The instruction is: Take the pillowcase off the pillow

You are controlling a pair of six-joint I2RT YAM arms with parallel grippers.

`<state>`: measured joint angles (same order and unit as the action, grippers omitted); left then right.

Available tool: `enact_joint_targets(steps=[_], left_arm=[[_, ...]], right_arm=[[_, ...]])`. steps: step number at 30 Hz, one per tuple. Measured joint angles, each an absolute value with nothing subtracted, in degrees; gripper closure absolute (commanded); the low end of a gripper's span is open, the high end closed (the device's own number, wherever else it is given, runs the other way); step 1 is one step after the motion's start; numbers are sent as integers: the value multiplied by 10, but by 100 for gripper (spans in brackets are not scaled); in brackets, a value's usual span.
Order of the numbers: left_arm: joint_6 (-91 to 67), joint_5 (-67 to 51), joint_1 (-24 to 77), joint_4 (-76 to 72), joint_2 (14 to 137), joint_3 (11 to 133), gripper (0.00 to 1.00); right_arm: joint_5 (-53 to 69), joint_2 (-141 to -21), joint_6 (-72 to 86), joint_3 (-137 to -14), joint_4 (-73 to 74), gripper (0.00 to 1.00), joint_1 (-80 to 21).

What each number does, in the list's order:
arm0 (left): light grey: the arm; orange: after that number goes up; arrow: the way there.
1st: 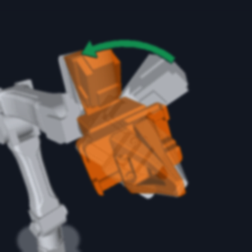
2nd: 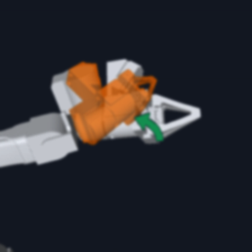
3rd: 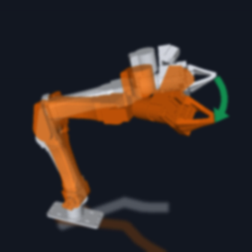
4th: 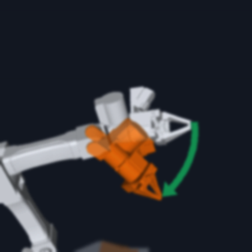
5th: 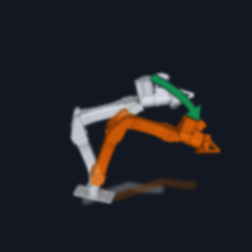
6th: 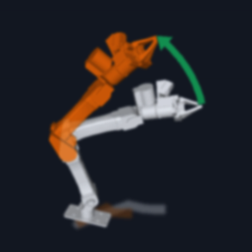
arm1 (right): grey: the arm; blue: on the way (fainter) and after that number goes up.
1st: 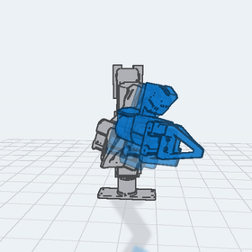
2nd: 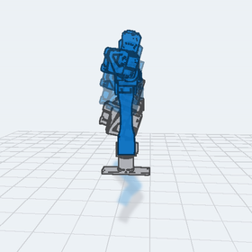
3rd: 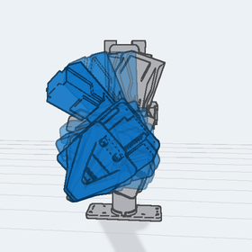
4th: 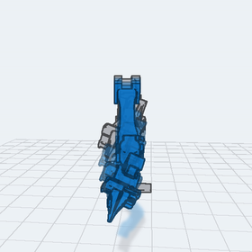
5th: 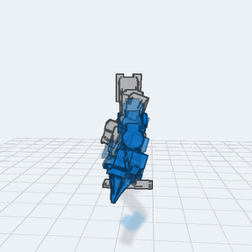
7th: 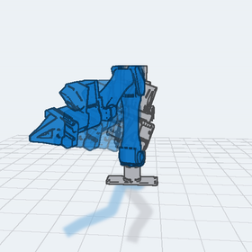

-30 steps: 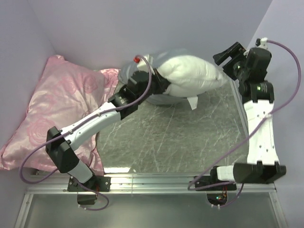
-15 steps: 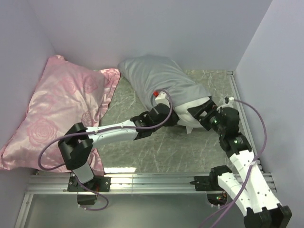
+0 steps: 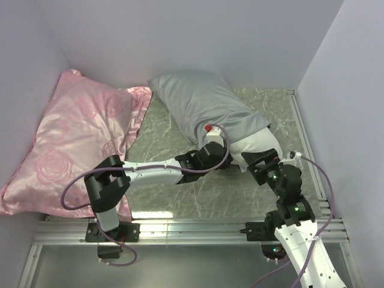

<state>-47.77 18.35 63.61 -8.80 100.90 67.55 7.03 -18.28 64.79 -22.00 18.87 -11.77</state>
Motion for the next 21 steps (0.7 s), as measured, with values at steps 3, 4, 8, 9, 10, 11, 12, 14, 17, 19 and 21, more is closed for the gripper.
enact_joint_targets(steps=[3,4,8,9,10,11,12,14,17,19,21], left_arm=[[-472,184,638,-88,1009,678,100],[-469,184,639,-88,1009,679,100],[-461,183,640,-89,1010,679,100],[-461,183,640,-90,1010,679,100],[-461,184,641,-90,1010,679,100],[-461,184,642,-90,1010,679,100],[-461,184,643,-91,1010,679,100],[-459,183,646,-99,1010,675,100],[-456,185,654,-112,1008,661,100],[-453,191,661,-113,1007,655,100],[-450,197,668,-114,1006,652,100]], right_arm=[[69,-174,667,-184,195,0,-118],[69,-169,672,-177,202,0,-118],[53,-141,696,-170,214,0,-118],[48,-136,700,-169,211,0,-118],[41,-133,706,-168,206,0,-118],[36,-132,711,-165,201,0,-118],[32,-133,716,-161,194,0,-118],[25,-140,726,-150,174,0,-117],[21,-174,739,-135,145,0,-117],[15,-190,741,-131,129,0,-114],[3,-194,740,-131,122,0,-114]])
